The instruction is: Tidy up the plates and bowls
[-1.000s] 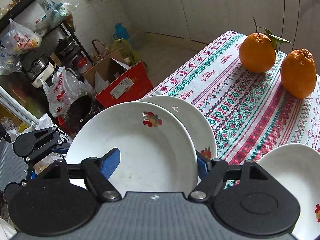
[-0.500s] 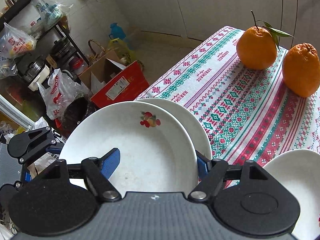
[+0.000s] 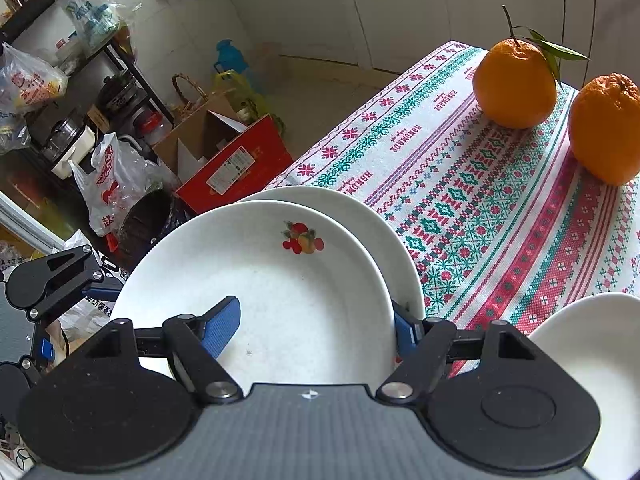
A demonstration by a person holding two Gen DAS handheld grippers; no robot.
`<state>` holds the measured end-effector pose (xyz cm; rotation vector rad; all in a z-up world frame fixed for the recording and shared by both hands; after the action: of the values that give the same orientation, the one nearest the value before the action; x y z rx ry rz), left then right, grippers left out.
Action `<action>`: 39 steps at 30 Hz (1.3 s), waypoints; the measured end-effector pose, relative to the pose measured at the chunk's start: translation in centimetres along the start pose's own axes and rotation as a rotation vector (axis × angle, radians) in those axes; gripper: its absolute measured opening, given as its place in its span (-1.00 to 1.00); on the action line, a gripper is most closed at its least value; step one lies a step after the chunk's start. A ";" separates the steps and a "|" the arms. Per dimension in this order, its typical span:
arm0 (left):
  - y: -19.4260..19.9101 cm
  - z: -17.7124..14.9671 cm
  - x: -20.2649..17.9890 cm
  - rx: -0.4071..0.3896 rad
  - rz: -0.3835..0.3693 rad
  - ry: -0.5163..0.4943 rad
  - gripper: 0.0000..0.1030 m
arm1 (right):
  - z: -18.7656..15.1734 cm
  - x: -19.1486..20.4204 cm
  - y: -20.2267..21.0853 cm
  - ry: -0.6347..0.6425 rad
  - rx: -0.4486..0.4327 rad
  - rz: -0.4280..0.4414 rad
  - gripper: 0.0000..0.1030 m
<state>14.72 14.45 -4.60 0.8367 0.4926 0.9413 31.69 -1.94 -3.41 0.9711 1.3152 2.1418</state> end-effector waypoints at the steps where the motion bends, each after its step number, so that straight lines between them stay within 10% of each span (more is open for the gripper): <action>1: 0.0 0.0 0.0 0.001 -0.001 0.002 0.73 | 0.0 0.0 0.0 0.000 0.000 -0.001 0.59; 39: -0.5 0.0 0.6 -0.004 0.022 0.002 0.76 | -2.6 -0.1 2.8 -0.067 -0.054 0.002 0.59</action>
<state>15.28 14.84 -4.97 0.8394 0.4837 0.9628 29.77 -4.80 -1.77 1.0135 1.2184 2.1161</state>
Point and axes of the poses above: each gripper's, at about its wrist camera, not at the fingertips, and y roughly against the way its jaws point, x to its left, z to its top, the point moved 1 cm from there along -y, roughly the way its jaws point, and after that the axes turned 11 degrees about x, right-handed, at the moved point
